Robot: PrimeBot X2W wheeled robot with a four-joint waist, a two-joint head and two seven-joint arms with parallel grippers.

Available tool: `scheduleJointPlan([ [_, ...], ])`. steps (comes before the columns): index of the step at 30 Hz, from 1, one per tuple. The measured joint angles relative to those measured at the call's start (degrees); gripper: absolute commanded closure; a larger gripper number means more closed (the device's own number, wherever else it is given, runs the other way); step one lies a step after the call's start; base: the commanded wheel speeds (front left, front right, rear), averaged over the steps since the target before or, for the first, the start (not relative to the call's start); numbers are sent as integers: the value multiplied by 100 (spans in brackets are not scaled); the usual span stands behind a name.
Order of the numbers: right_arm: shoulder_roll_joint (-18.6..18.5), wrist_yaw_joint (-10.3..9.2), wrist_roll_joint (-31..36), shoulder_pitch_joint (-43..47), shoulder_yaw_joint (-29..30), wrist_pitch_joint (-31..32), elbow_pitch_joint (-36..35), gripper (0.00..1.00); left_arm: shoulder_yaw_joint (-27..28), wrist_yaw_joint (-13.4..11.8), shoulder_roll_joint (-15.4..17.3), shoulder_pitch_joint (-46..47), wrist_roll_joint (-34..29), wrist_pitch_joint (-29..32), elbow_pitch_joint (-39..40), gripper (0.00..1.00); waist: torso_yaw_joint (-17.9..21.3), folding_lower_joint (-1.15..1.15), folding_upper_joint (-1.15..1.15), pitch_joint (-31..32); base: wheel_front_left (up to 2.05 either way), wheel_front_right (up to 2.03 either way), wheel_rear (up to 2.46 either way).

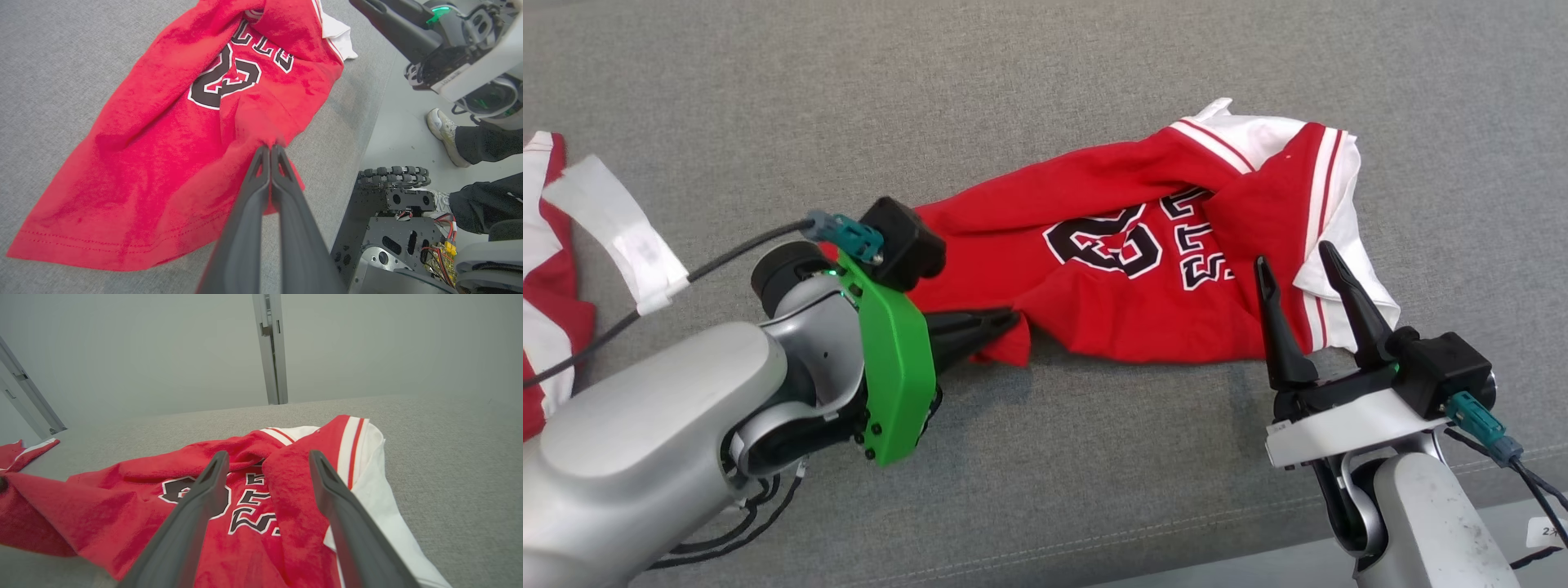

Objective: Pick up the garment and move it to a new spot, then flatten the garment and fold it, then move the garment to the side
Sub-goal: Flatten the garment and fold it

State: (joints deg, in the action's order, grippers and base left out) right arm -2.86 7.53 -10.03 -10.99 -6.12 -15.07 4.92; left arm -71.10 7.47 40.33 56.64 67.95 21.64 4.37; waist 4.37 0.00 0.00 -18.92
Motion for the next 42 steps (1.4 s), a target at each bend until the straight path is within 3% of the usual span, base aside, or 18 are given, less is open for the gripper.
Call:
scheduleJointPlan([
  [5,-1,0,-49,-119,-92,0,57,0,-34,0,-247,416,658,-177,-799,100,43,0,0,-142,0,0,0],
  [10,-2,-1,-99,-240,-191,0,110,0,-111,0,-478,798,869,-171,-1599,100,141,0,0,-271,0,0,0],
  [18,-2,0,-215,-319,-259,0,158,0,-201,1,-593,1105,311,-348,-2682,97,287,0,0,-396,0,0,0],
  [20,-1,-1,-235,-328,-263,0,160,0,-209,0,-643,1114,145,-513,-2978,11,305,0,0,-422,0,0,0],
  [21,-1,0,-249,-328,-263,0,160,0,-212,1,-675,1116,0,-631,-3147,0,307,0,0,-432,0,0,0],
  [31,-2,-1,-247,-327,-98,-1,90,0,-83,-12,-995,1034,-393,-2061,-4283,0,127,0,0,-396,0,0,0],
  [36,-3,-1,-192,-280,94,-1,-25,0,582,-450,-1157,578,-116,-3410,-4375,0,-13,0,0,-239,0,0,0],
  [40,0,0,-132,-203,146,-5,-73,0,1361,-891,-1068,105,-38,-3639,-3978,0,-107,0,0,-93,0,0,0],
  [42,1,-1,-92,-182,161,-9,-81,0,2161,-1139,-1004,-190,-310,-3643,-3466,0,-150,0,0,-19,0,0,0],
])
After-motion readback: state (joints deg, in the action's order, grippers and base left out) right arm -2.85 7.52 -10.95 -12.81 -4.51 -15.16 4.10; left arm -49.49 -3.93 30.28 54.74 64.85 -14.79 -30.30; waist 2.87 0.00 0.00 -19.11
